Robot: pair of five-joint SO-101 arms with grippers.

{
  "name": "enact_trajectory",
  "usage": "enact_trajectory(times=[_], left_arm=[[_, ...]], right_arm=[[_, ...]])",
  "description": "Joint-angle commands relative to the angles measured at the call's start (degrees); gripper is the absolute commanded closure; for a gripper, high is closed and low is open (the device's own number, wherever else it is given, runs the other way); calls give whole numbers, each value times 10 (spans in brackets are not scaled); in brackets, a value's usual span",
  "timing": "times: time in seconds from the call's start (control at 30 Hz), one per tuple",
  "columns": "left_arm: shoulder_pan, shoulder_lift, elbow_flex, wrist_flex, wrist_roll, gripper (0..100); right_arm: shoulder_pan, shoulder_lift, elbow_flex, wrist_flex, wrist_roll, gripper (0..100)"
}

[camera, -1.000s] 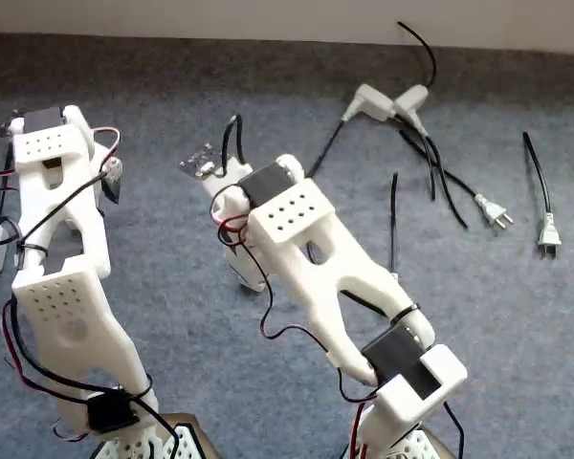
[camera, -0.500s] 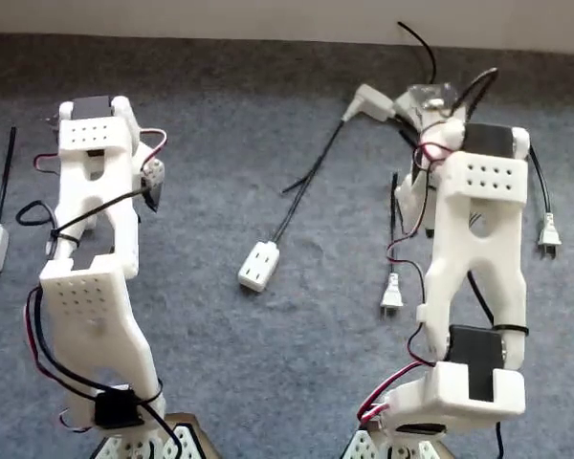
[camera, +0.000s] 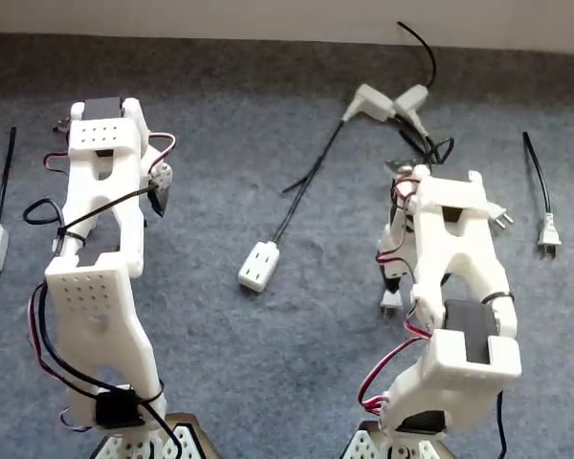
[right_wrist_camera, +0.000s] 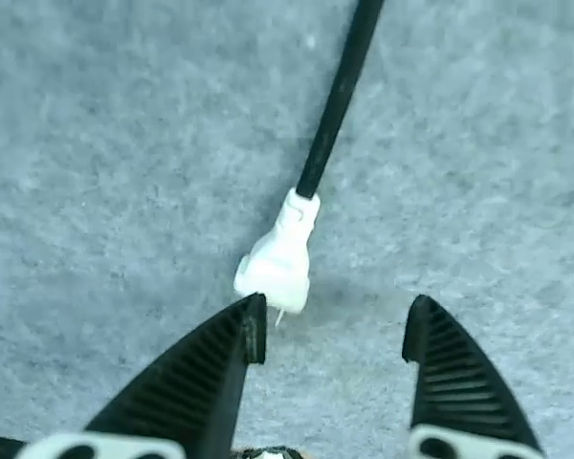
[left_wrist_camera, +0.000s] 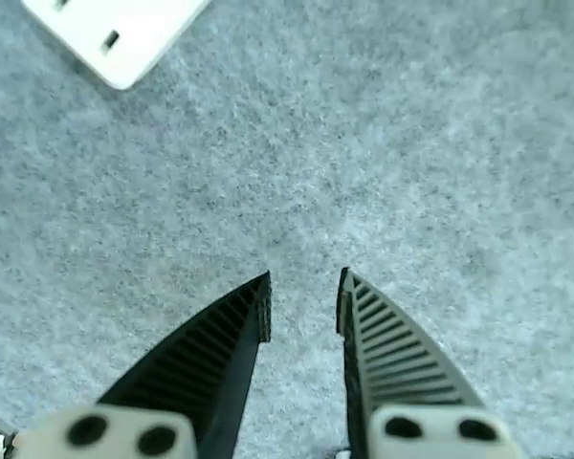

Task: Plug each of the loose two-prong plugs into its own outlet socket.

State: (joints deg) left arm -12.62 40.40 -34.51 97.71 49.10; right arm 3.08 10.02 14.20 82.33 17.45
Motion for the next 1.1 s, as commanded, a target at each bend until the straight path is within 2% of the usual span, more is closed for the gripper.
enact_trajectory(times=[0.0, 0.17, 0.3, 0.5, 0.73, 0.93, 1.07], left_arm=[[7, -8, -19, -2, 4, 863], [7, -9, -19, -3, 4, 863], [6, -9, -19, -10, 4, 863], [-1, -7, -19, -10, 4, 863], [-2, -7, -19, -10, 4, 863], [-2, -7, -19, -10, 4, 863], [-2, -7, -19, -10, 4, 863]], right_arm=[[-8, 10, 0, -33, -8, 753], [-11, 62, -2, -62, -13, 753], [-12, 94, -4, -73, -55, 761], [-42, 110, -3, -67, -61, 940], [-59, 108, -4, -65, -61, 938], [-73, 107, -74, 27, -61, 938], [-116, 107, -166, 104, -62, 938]])
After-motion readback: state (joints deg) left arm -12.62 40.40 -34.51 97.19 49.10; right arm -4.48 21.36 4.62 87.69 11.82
